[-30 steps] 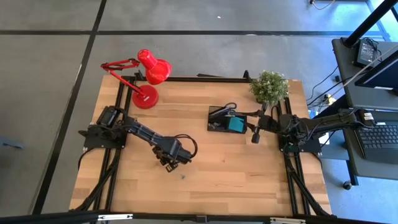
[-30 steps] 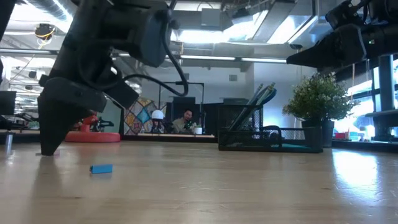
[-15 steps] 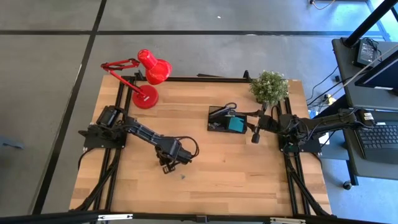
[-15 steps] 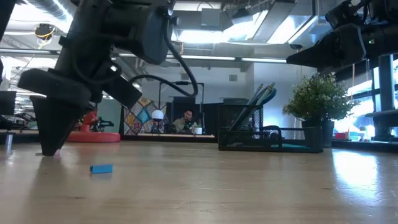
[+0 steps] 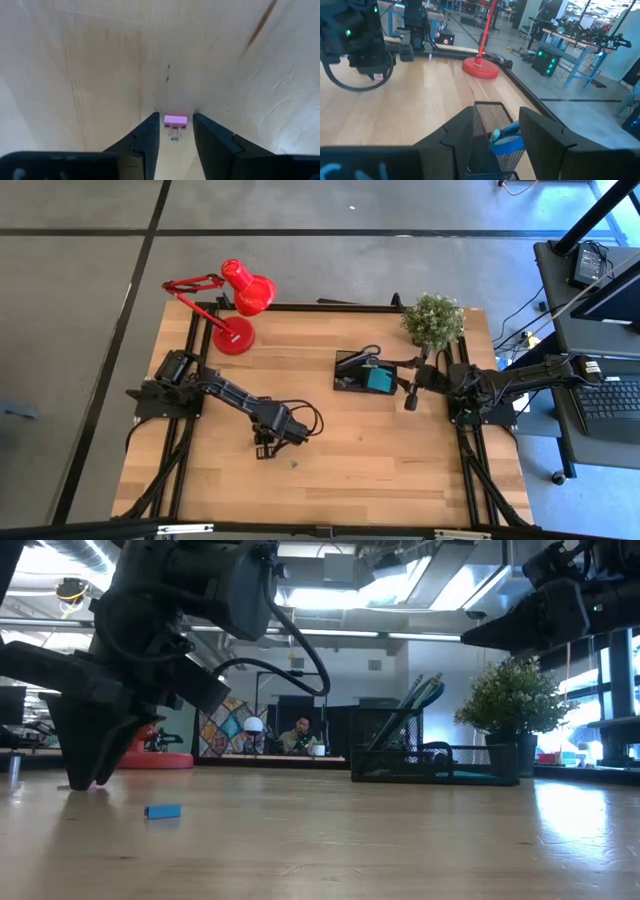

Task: Pick and place office supplies into organizer
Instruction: Put the pink binder clip into the black desk organizer

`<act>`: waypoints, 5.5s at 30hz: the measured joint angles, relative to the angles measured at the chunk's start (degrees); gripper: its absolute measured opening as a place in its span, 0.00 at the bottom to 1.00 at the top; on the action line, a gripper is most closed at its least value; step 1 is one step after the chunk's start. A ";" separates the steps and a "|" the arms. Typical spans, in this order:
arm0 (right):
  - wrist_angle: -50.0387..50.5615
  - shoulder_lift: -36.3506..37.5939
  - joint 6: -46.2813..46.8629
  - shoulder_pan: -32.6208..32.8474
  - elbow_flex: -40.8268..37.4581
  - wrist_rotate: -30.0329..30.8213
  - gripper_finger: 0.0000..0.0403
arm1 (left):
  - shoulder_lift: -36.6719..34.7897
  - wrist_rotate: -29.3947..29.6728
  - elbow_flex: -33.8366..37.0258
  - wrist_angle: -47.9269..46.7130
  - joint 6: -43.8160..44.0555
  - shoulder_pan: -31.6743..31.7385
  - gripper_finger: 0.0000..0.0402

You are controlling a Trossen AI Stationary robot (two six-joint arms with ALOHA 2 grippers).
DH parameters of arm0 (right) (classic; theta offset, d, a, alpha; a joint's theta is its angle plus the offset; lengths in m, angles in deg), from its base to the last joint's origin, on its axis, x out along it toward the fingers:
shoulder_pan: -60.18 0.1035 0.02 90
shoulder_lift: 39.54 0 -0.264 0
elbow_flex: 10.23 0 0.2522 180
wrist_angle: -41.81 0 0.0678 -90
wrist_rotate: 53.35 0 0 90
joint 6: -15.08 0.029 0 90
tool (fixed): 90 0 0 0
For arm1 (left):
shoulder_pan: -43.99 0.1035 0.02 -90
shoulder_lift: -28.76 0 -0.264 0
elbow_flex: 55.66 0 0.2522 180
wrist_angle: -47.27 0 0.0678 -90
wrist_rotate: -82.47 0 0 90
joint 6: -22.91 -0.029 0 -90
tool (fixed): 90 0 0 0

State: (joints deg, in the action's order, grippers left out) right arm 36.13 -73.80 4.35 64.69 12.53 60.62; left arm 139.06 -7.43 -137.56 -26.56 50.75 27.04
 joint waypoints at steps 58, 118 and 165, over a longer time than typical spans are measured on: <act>5.58 -0.04 -0.50 0.00 0.00 -0.02 0.40 | -0.16 0.87 0.45 -10.62 25.09 0.60 0.11; 5.28 -0.11 -4.78 0.00 0.00 -0.02 0.40 | -35.54 11.35 26.69 -4.38 58.38 2.71 0.11; 5.63 -0.13 -4.78 0.00 0.00 -0.04 0.40 | -35.54 7.69 26.67 1.98 54.25 2.82 0.34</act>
State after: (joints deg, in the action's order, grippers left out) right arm 41.76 -73.93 -0.43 64.69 12.53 60.58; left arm 103.52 0.27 -110.89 -24.58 104.99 29.86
